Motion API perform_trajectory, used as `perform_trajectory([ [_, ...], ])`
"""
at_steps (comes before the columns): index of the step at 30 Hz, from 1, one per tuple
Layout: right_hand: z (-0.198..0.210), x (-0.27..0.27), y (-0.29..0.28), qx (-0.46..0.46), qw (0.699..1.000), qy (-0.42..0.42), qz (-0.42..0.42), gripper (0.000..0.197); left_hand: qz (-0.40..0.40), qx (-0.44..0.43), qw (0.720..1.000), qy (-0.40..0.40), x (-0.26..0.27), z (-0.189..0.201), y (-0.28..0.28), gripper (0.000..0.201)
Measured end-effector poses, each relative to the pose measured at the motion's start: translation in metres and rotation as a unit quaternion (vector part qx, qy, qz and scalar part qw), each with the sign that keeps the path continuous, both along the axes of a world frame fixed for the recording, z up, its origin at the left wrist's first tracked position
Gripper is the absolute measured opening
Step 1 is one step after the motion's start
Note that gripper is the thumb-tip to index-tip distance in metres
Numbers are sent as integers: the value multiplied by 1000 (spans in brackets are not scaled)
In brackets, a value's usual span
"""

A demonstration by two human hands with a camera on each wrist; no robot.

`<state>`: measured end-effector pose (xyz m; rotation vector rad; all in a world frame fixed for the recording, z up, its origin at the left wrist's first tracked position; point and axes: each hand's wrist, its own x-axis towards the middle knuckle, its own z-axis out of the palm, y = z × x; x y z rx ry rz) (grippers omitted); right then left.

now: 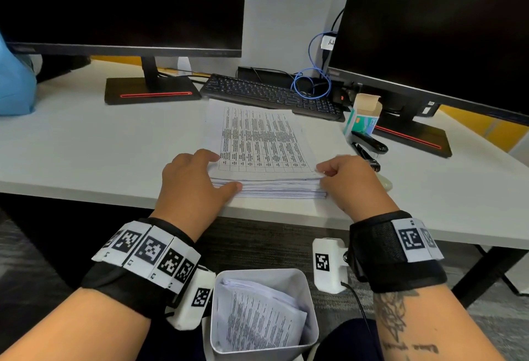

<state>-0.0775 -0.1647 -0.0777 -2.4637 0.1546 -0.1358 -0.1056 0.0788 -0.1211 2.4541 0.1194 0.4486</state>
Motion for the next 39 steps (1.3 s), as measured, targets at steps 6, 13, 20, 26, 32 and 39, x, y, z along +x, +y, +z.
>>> perform_trajectory([
  [6,-7,6,-2,10,999,-39,13,24,1,-13,1000,-3,0,1,-1,63],
  [13,4,-9,-5,160,965,-208,25,13,65,-233,966,-92,-9,13,-1,57],
  [20,23,-27,-19,546,830,-116,22,5,37,-494,868,30,-2,39,10,43],
  [26,18,-42,-34,401,907,46,120,29,-25,-525,846,93,-12,33,-1,72],
  [32,6,-39,-29,409,908,70,54,59,8,-172,981,89,-19,30,-3,56],
  [39,8,-40,-52,398,883,146,203,104,31,-135,985,104,-29,38,5,65],
])
